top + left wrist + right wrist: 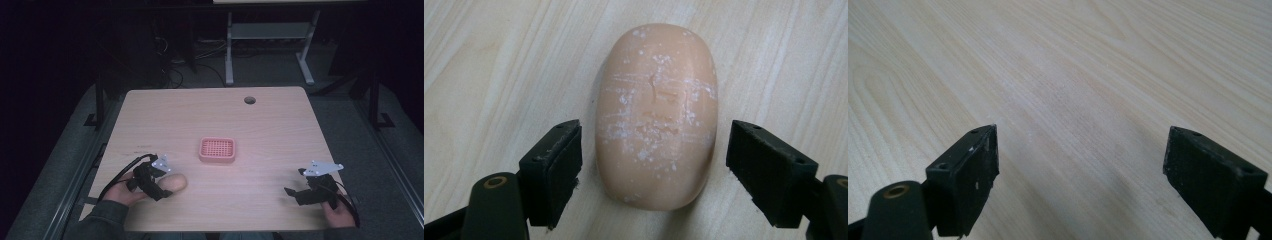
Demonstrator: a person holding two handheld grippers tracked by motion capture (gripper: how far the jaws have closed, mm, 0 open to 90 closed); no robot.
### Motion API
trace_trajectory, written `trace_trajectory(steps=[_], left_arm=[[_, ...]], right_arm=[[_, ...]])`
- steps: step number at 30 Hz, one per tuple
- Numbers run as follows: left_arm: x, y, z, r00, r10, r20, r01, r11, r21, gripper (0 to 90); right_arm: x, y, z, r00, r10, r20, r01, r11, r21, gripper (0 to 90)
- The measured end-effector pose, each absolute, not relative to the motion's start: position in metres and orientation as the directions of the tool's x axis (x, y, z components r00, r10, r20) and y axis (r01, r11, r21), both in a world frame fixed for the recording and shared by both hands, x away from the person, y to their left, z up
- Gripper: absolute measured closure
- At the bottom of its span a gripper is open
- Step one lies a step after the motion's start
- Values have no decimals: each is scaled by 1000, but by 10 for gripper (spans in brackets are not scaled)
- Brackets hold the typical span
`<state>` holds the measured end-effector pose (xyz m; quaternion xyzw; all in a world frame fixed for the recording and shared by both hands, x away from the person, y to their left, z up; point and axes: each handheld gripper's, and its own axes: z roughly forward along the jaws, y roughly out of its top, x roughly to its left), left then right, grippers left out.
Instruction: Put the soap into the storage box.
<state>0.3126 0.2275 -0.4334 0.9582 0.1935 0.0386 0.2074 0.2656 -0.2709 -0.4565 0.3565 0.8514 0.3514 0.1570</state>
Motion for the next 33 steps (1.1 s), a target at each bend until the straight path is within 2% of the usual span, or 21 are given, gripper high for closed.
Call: trace_trajectory(steps=[33], left_arm=[[321,211,-442,934,357,-15,339,-873,351,306]], right_arm=[[266,-272,-457,-699,715,-8,498,495,712,141]])
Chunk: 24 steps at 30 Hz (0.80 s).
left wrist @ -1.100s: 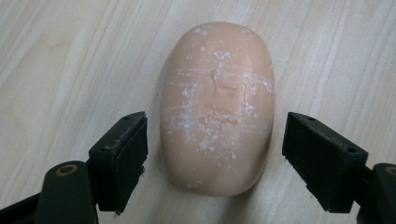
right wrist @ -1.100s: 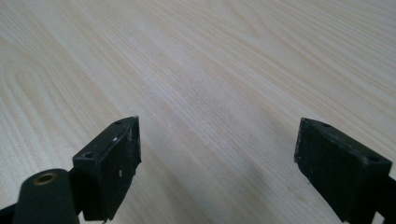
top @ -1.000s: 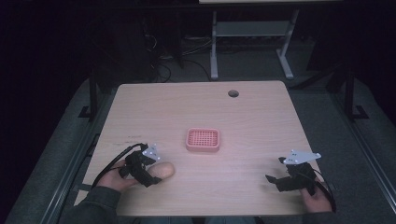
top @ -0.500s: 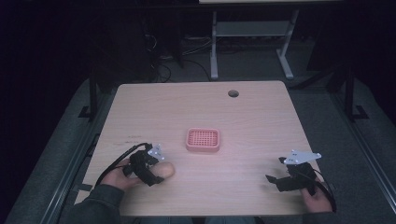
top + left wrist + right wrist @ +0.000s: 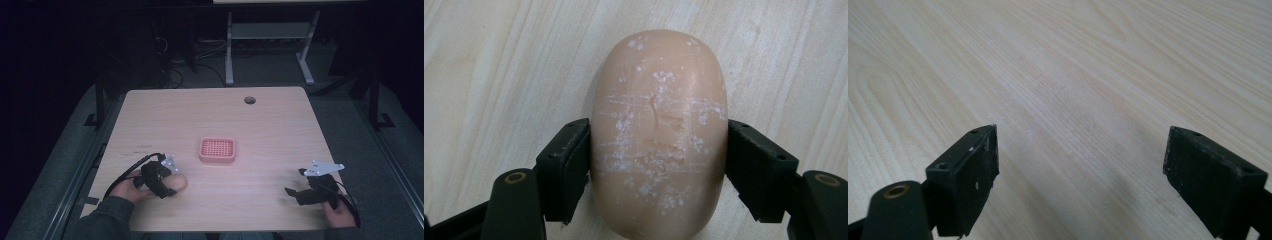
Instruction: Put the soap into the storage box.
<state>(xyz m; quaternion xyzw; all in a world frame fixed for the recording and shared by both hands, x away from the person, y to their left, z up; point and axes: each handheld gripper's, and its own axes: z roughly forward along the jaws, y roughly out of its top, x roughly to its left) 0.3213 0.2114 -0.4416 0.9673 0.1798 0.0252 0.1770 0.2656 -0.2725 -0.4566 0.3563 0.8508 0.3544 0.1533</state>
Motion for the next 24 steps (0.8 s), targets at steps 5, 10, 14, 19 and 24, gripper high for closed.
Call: trace_trajectory(steps=[5,10,14,19,24], left_arm=[[322,211,-442,936,352,-14,335,-875,350,314],[322,211,-442,936,351,-12,333,-877,346,321],[321,210,-441,938,347,-2,327,-881,343,325],[321,211,-440,936,352,6,327,-877,353,327],[321,212,-436,936,353,2,327,-870,368,327]], right_arm=[[266,-272,-456,-700,714,-15,493,499,712,141],[266,-272,-456,-698,716,-12,495,494,715,141],[265,-272,-456,-697,717,-11,496,493,715,141],[265,-273,-456,-696,718,-8,498,491,715,141],[265,-273,-456,-695,719,-8,498,489,716,141]])
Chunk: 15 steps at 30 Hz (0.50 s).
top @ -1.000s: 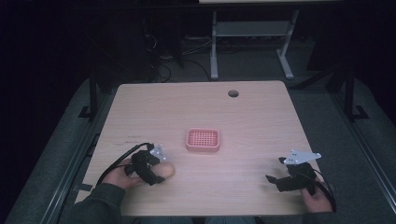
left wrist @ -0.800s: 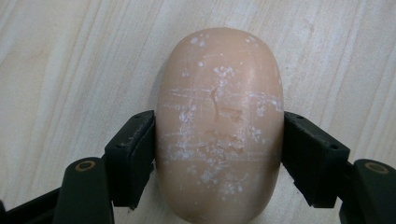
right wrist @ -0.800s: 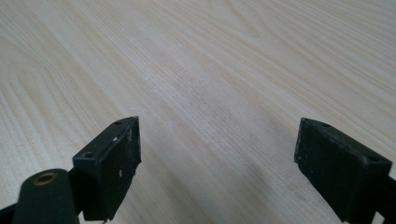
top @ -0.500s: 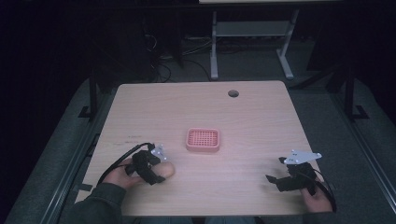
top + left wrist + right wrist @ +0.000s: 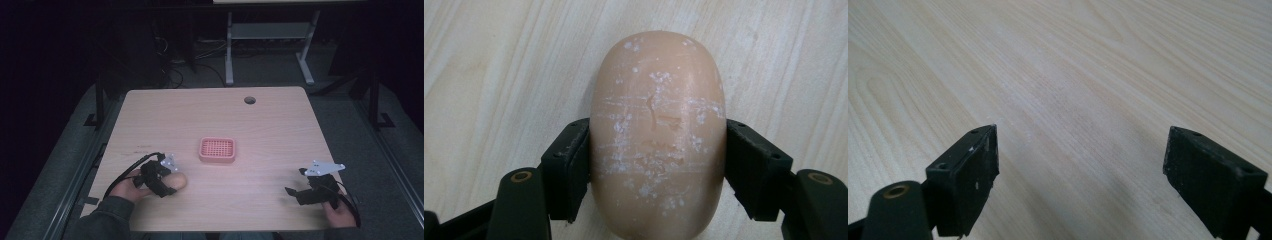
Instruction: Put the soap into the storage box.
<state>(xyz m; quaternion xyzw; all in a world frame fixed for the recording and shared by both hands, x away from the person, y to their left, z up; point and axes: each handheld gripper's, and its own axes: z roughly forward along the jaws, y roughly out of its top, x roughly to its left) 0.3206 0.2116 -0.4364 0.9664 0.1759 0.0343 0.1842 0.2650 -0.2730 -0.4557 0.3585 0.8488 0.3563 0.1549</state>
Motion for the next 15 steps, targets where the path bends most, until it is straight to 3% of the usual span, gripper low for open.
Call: trace_trajectory(steps=[15], left_arm=[[328,202,-429,944,330,-15,314,-882,350,327]], right_arm=[[265,-273,-455,-694,720,-8,493,485,722,141]])
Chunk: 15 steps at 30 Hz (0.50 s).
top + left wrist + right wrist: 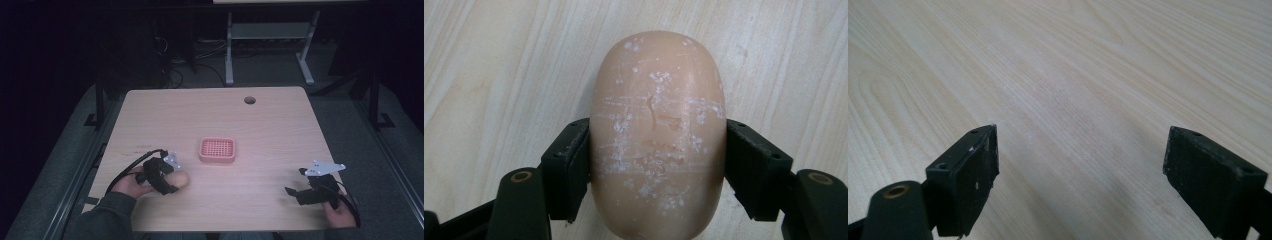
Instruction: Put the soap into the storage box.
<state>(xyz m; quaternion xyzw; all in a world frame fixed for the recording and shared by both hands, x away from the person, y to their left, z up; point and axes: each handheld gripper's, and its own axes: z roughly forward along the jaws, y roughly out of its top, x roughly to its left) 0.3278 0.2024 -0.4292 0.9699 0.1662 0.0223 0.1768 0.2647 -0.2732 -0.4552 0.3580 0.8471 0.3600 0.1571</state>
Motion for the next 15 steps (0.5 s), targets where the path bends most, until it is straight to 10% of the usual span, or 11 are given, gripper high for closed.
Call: trace_trajectory(steps=[15], left_arm=[[339,195,-422,947,321,-17,306,-883,356,327]], right_arm=[[264,-274,-455,-695,719,-3,491,478,728,141]])
